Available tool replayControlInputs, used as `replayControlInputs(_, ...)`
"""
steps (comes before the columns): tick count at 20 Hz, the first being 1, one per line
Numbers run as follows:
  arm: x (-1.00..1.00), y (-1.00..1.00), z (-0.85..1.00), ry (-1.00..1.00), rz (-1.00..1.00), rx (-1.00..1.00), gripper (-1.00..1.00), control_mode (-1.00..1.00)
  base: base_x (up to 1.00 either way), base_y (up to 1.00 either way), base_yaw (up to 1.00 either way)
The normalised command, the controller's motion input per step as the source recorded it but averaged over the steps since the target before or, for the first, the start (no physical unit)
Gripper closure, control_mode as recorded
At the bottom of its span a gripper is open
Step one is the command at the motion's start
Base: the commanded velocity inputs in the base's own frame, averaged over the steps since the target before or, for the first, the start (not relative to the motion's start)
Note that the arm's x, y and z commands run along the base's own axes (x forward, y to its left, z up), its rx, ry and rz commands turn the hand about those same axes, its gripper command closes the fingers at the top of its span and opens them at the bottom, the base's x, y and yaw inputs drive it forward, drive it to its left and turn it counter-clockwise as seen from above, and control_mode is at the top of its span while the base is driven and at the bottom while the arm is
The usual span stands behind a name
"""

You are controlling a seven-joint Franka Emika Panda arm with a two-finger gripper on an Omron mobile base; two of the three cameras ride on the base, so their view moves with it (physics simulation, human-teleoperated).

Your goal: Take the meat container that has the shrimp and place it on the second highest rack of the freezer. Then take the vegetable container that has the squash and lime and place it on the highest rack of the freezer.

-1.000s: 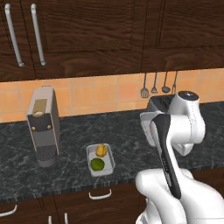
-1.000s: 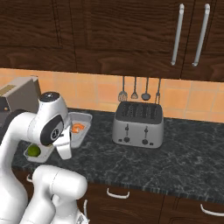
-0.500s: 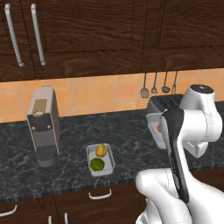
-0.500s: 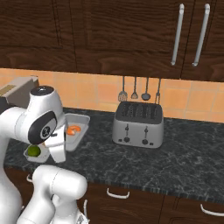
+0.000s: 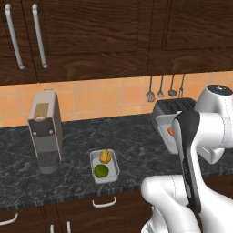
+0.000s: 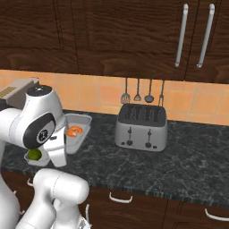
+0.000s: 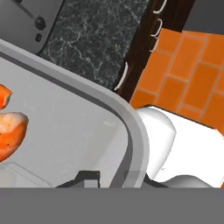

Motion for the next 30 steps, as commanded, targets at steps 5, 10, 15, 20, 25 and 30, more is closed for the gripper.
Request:
replayControlInputs(5, -0.35, 0.00, 0.09, 0.00, 0.00, 0.00, 1.00, -1.00, 0.00, 0.00, 0.00)
replayControlInputs(10, -0.17, 0.00, 0.19, 0.00, 0.00, 0.00, 1.00, -1.00, 0.00, 0.00, 0.00)
replayControlInputs(15, 0.00, 0.00, 0.22, 0.00, 0.00, 0.00, 1.00, -1.00, 0.00, 0.00, 0.00)
replayControlInputs(20, -0.02, 0.00, 0.01, 0.00, 0.00, 0.00, 1.00, 1.00, -0.57, -0.01, -0.11)
replayControlInputs(25, 0.00, 0.00, 0.00, 0.00, 0.00, 0.00, 1.00, 1.00, -0.59, 0.09, -0.78)
replayControlInputs(30, 0.00, 0.00, 0.00, 0.00, 0.00, 0.00, 1.00, 1.00, -0.23, 0.04, -0.99)
